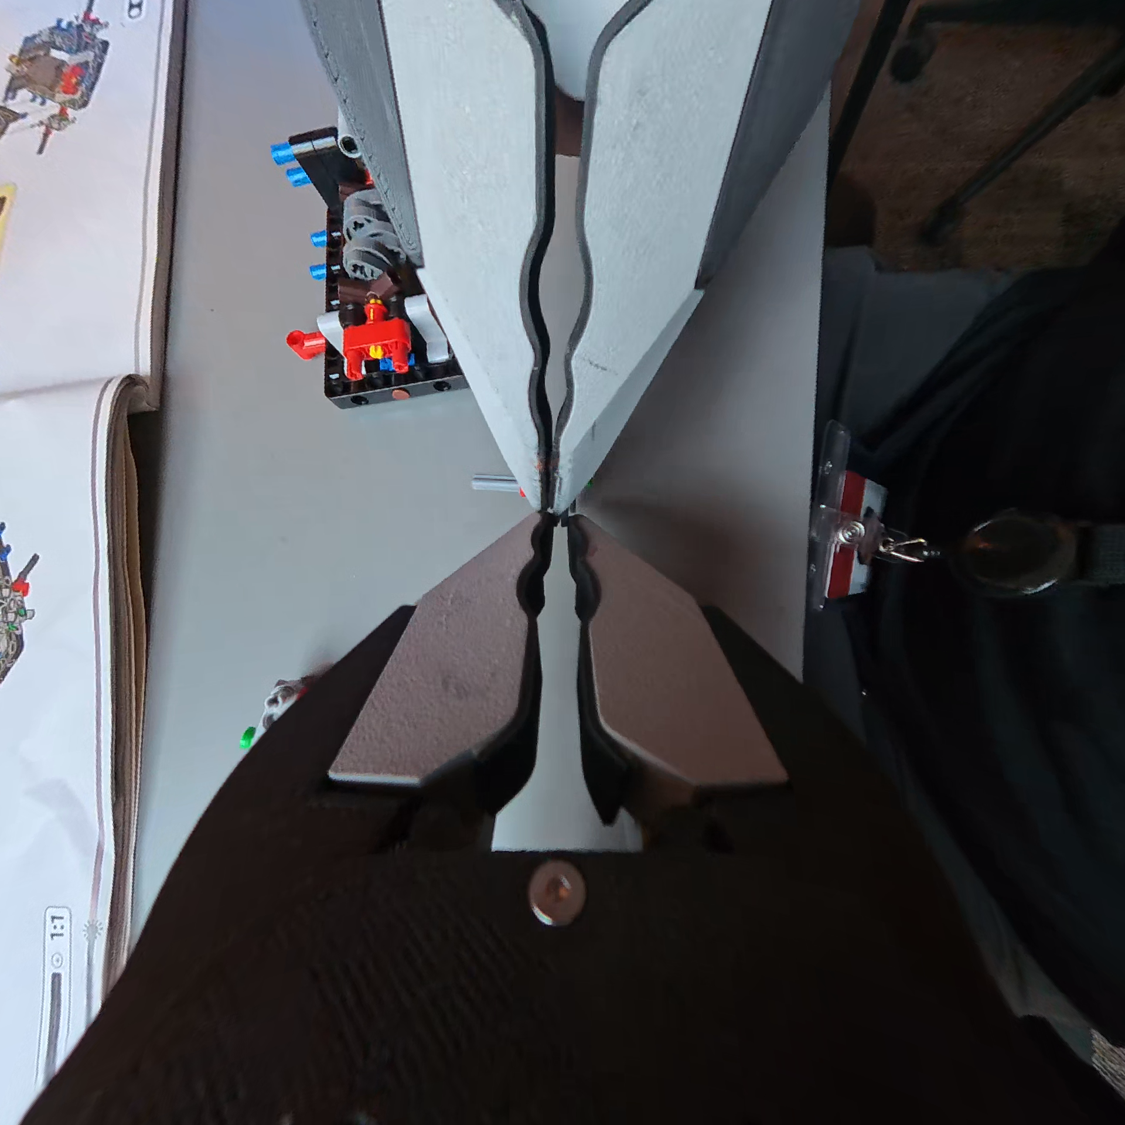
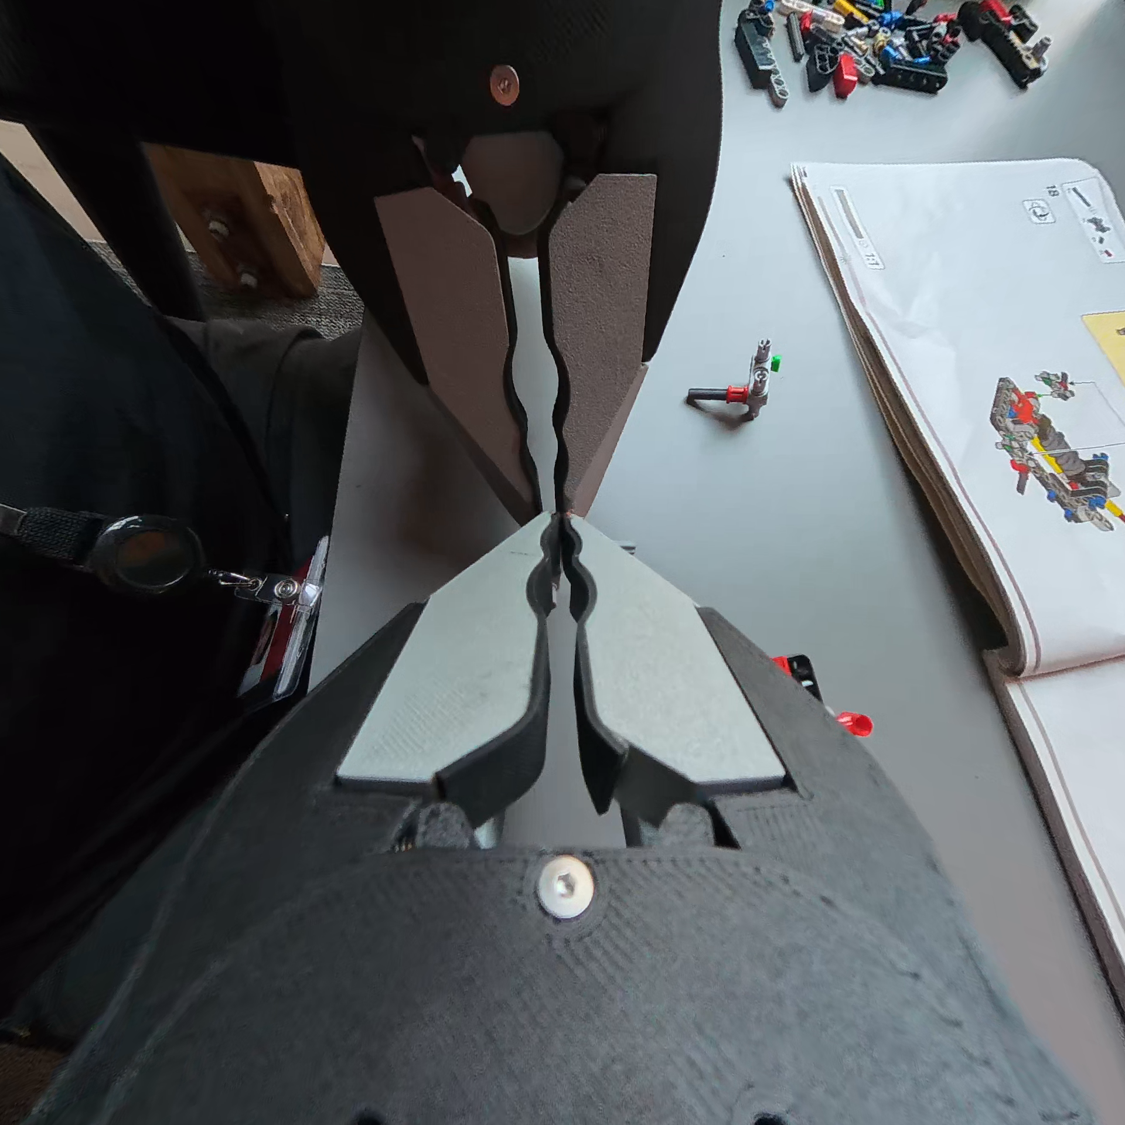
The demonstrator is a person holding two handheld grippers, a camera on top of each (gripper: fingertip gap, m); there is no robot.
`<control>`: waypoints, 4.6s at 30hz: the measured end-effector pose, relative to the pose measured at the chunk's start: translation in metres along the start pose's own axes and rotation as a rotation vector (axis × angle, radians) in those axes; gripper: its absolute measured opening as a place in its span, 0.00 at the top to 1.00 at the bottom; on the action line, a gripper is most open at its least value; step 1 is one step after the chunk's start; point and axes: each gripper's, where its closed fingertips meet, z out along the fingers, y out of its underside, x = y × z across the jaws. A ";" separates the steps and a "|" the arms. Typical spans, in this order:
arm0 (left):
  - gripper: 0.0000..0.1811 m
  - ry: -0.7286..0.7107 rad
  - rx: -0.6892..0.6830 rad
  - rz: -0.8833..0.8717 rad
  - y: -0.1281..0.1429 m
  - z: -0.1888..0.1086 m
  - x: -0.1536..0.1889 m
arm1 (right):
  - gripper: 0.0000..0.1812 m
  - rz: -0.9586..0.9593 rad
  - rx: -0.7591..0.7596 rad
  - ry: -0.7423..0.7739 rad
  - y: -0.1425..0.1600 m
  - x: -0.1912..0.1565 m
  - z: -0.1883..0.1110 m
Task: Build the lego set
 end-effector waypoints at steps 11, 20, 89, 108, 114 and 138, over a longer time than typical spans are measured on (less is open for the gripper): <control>0.99 0.013 -0.017 -0.029 0.006 -0.003 -0.004 | 0.95 0.023 -0.003 -0.007 0.002 0.003 0.000; 0.99 -0.020 -0.067 0.004 0.012 0.001 -0.006 | 0.95 -0.021 -0.027 0.025 0.002 0.003 0.000; 0.98 0.258 0.652 -0.383 -0.054 -0.057 -0.038 | 0.99 0.259 0.639 -0.068 -0.045 0.038 -0.059; 0.99 0.255 0.618 -0.368 -0.054 -0.056 -0.032 | 0.99 0.239 0.624 -0.074 -0.045 0.033 -0.056; 0.99 0.130 0.506 -0.308 -0.039 -0.049 -0.043 | 0.87 0.320 0.620 -0.132 -0.039 0.038 -0.055; 0.99 0.018 0.331 0.021 -0.028 -0.033 -0.020 | 0.78 0.086 0.419 0.022 -0.029 0.028 -0.036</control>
